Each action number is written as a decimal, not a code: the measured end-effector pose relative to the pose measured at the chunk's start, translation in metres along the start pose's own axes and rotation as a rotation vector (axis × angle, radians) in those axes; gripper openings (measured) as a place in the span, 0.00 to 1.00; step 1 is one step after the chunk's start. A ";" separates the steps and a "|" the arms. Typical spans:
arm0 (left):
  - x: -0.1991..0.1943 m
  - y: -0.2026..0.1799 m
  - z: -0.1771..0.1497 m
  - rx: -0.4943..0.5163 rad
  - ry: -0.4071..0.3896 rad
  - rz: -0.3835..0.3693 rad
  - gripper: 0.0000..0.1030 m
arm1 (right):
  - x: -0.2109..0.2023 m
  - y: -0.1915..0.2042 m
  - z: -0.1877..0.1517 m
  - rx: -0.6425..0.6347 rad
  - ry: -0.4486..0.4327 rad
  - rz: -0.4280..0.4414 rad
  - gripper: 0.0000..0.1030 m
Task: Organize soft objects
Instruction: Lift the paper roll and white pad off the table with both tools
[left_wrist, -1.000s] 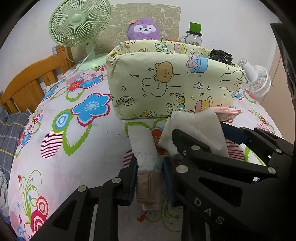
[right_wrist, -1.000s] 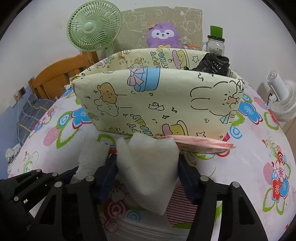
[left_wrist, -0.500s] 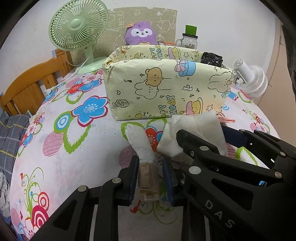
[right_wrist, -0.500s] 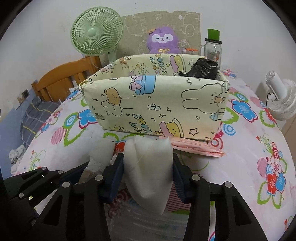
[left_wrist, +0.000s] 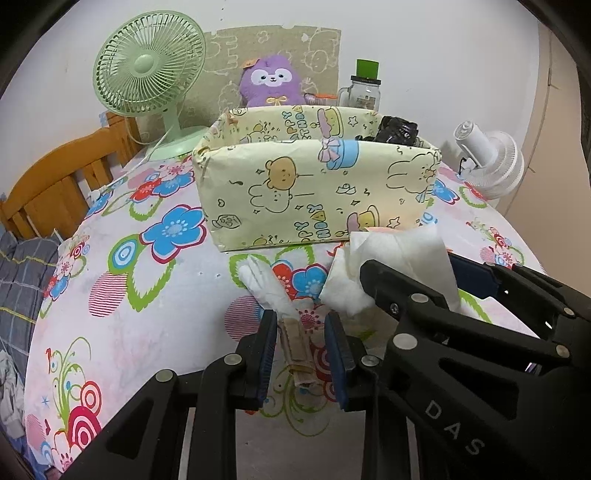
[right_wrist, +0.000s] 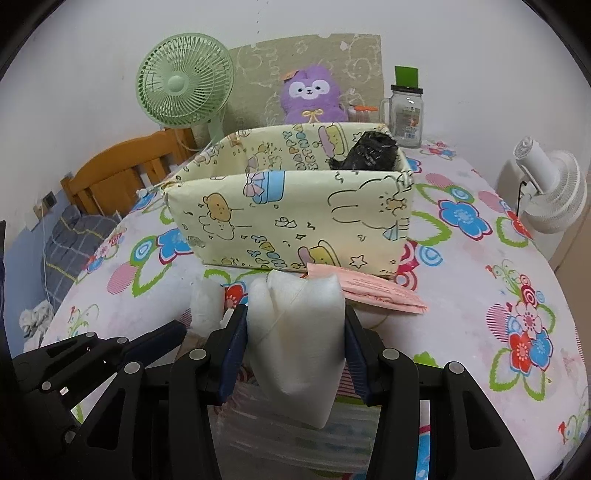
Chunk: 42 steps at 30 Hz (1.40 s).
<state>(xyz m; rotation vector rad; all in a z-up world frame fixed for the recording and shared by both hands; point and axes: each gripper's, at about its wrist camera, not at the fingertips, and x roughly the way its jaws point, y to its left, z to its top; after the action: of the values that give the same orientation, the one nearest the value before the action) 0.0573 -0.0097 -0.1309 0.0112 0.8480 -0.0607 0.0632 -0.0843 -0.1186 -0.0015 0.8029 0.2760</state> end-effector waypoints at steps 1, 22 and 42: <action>-0.001 -0.001 0.000 0.000 -0.001 -0.001 0.26 | -0.002 -0.001 0.000 0.002 -0.002 -0.001 0.51; -0.006 -0.001 -0.002 -0.021 0.005 0.015 0.44 | -0.013 -0.002 -0.002 0.009 -0.012 -0.011 0.51; 0.032 0.021 -0.002 -0.042 0.083 0.028 0.20 | 0.019 0.004 -0.001 0.003 0.043 -0.021 0.51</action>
<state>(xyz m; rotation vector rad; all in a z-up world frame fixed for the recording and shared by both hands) 0.0780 0.0102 -0.1568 -0.0138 0.9313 -0.0158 0.0737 -0.0756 -0.1326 -0.0132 0.8452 0.2561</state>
